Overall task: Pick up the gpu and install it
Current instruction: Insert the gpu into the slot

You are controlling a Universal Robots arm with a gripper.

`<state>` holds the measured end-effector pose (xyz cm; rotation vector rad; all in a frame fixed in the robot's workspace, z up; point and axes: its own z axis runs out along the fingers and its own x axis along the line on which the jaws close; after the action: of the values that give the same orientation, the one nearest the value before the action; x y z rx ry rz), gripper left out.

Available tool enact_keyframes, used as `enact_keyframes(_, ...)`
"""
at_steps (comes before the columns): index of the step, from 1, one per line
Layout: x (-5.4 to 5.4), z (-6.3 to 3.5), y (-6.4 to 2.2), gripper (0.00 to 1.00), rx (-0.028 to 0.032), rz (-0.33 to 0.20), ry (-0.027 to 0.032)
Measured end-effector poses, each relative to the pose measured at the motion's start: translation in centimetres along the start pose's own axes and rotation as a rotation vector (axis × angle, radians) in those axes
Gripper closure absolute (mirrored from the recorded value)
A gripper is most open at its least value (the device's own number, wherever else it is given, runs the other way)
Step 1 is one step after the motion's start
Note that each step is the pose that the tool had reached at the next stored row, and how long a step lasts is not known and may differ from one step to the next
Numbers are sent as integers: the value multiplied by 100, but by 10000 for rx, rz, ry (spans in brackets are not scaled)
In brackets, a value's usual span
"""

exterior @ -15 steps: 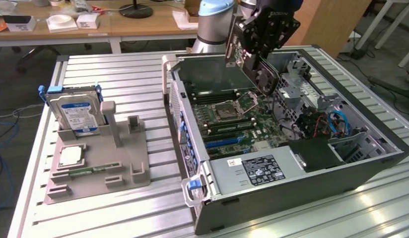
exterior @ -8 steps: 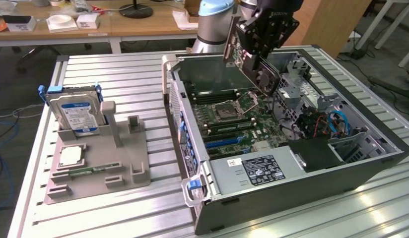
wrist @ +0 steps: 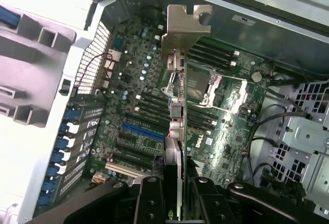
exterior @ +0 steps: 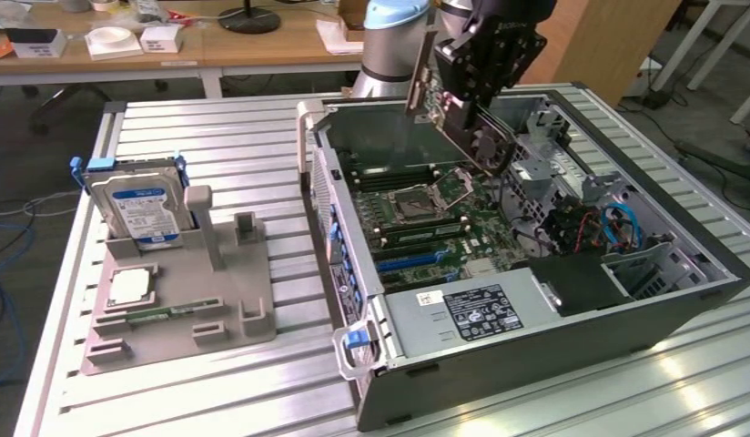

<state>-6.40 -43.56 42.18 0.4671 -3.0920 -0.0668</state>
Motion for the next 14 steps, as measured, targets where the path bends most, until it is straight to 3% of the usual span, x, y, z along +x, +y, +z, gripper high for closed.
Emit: enact_keyframes(14, 6, 0, -18, 73, 7, -1019, 45)
